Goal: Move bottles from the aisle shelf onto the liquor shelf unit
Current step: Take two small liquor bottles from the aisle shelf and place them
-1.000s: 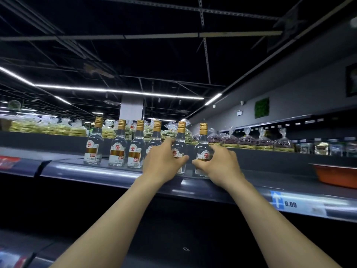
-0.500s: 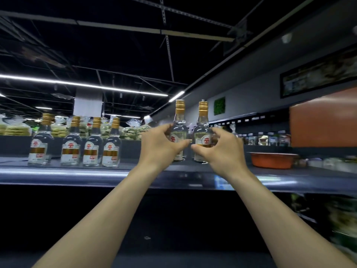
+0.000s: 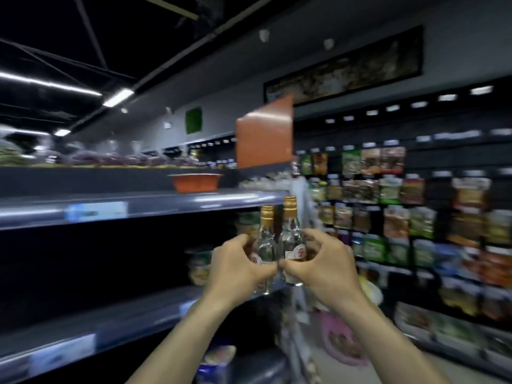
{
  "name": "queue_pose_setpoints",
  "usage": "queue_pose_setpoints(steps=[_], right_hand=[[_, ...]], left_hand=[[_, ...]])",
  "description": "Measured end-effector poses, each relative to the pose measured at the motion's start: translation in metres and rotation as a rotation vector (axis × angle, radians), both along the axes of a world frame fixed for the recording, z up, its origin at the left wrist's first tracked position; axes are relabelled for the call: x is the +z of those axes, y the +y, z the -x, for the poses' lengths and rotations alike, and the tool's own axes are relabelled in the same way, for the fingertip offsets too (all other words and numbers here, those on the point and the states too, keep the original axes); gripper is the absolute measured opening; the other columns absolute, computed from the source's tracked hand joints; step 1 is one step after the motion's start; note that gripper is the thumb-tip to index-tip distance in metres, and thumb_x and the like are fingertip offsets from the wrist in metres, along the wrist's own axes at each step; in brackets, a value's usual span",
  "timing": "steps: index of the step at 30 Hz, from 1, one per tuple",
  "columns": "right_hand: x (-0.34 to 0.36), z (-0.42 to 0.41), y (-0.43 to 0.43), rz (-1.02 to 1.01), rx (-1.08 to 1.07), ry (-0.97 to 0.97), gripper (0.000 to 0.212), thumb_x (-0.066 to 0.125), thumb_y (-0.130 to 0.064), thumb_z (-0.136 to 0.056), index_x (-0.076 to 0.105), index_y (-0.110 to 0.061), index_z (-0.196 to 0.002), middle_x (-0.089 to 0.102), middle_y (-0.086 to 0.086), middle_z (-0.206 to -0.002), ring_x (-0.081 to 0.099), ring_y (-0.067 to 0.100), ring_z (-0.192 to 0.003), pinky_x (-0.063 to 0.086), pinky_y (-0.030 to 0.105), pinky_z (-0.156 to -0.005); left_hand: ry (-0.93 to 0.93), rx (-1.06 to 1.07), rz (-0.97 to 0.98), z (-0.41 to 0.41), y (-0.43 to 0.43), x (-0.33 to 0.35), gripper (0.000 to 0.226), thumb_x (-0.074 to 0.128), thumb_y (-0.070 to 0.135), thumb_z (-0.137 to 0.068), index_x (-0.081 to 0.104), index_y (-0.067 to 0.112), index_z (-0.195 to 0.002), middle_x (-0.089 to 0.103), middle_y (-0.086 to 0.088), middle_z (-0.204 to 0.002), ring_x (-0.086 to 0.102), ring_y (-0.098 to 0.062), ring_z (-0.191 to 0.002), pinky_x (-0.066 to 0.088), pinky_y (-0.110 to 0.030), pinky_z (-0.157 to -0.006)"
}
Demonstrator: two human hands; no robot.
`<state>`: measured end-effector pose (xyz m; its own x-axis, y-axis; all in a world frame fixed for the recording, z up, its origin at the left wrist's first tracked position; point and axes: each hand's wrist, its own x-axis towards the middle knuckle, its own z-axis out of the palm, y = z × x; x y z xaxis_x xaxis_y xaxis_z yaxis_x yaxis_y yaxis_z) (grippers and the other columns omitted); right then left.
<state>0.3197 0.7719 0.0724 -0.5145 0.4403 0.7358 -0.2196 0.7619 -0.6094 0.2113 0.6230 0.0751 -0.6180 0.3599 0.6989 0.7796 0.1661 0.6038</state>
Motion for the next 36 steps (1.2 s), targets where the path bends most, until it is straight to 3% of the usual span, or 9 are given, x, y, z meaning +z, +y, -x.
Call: queue_pose_setpoints(steps=[2, 4, 6, 10, 13, 20, 25, 31, 36], right_hand=[[-0.023, -0.043, 0.042, 0.063, -0.068, -0.034, 0.046, 0.096, -0.033, -0.055, 0.070, -0.050, -0.089, 0.073, -0.033, -0.079, 0.071, -0.010, -0.077, 0.061, 0.026, -0.073], [-0.042, -0.085, 0.080, 0.113, -0.147, -0.059, 0.051, 0.093, -0.039, -0.055, 0.075, -0.035, -0.103, 0.078, -0.023, -0.083, 0.073, -0.005, -0.077, 0.062, 0.036, -0.074], [-0.061, -0.127, 0.117, 0.148, -0.240, -0.074, 0.047, 0.093, -0.034, -0.057, 0.075, -0.034, -0.101, 0.078, -0.022, -0.082, 0.073, -0.004, -0.074, 0.062, 0.038, -0.071], [-0.095, -0.205, 0.187, 0.238, -0.417, -0.095, 0.041, 0.091, -0.024, -0.061, 0.075, -0.032, -0.098, 0.079, -0.017, -0.081, 0.075, 0.003, -0.075, 0.062, 0.044, -0.072], [-0.119, -0.261, 0.237, 0.264, -0.550, -0.113, 0.039, 0.092, -0.025, -0.063, 0.074, -0.033, -0.096, 0.078, -0.019, -0.081, 0.074, 0.003, -0.073, 0.062, 0.042, -0.070], [-0.164, -0.372, 0.377, 0.329, -0.801, -0.153, 0.047, 0.090, -0.015, -0.063, 0.071, -0.042, -0.097, 0.077, -0.019, -0.080, 0.074, 0.003, -0.070, 0.064, 0.032, -0.062], [-0.178, -0.442, 0.477, 0.347, -0.952, -0.161, 0.049, 0.094, -0.012, -0.065, 0.068, -0.045, -0.092, 0.075, -0.024, -0.082, 0.072, 0.000, -0.069, 0.055, 0.014, -0.055], [-0.191, -0.537, 0.576, 0.414, -1.127, -0.147, 0.053, 0.093, -0.016, -0.067, 0.064, -0.052, -0.092, 0.075, -0.025, -0.086, 0.072, 0.001, -0.076, 0.057, 0.015, -0.064], [-0.214, -0.619, 0.654, 0.457, -1.238, -0.117, 0.050, 0.093, -0.017, -0.067, 0.066, -0.050, -0.094, 0.074, -0.025, -0.084, 0.072, -0.001, -0.075, 0.055, 0.013, -0.065]], left_hand=[[-0.007, -0.080, 0.026, -0.030, 0.053, -0.021, 0.048, 0.077, 0.061, -0.048, 0.067, 0.021, -0.073, 0.069, 0.009, -0.063, 0.058, -0.004, -0.052, 0.048, -0.028, -0.052], [-0.035, -0.183, 0.054, -0.061, 0.101, -0.037, 0.040, 0.078, 0.056, -0.049, 0.067, 0.027, -0.074, 0.070, 0.017, -0.065, 0.057, 0.003, -0.052, 0.043, -0.017, -0.047], [-0.033, -0.278, 0.090, -0.094, 0.150, -0.052, 0.033, 0.080, 0.050, -0.051, 0.065, 0.036, -0.076, 0.070, 0.028, -0.071, 0.062, 0.011, -0.059, 0.044, -0.009, -0.052], [-0.028, -0.458, 0.145, -0.156, 0.247, -0.081, 0.041, 0.082, 0.045, -0.052, 0.071, 0.036, -0.090, 0.074, 0.020, -0.081, 0.068, 0.006, -0.078, 0.057, -0.021, -0.071], [-0.049, -0.590, 0.196, -0.203, 0.319, -0.105, 0.037, 0.080, 0.048, -0.052, 0.070, 0.038, -0.086, 0.069, 0.030, -0.074, 0.065, 0.011, -0.077, 0.049, -0.009, -0.063], [-0.104, -0.864, 0.268, -0.302, 0.503, -0.157, 0.037, 0.089, 0.047, -0.059, 0.064, 0.042, -0.085, 0.069, 0.024, -0.073, 0.066, 0.008, -0.075, 0.050, -0.010, -0.057], [-0.172, -1.048, 0.255, -0.369, 0.628, -0.181, 0.041, 0.093, 0.035, -0.063, 0.060, 0.049, -0.082, 0.064, 0.040, -0.090, 0.066, 0.006, -0.077, 0.049, -0.007, -0.058], [-0.220, -1.177, 0.343, -0.464, 0.762, -0.202, 0.042, 0.092, 0.031, -0.066, 0.062, 0.045, -0.092, 0.070, 0.019, -0.081, 0.064, 0.009, -0.082, 0.048, -0.004, -0.062], [-0.201, -1.256, 0.431, -0.549, 0.864, -0.220, 0.050, 0.091, 0.037, -0.067, 0.063, 0.042, -0.108, 0.068, 0.021, -0.091, 0.065, 0.007, -0.081, 0.050, -0.006, -0.064]])
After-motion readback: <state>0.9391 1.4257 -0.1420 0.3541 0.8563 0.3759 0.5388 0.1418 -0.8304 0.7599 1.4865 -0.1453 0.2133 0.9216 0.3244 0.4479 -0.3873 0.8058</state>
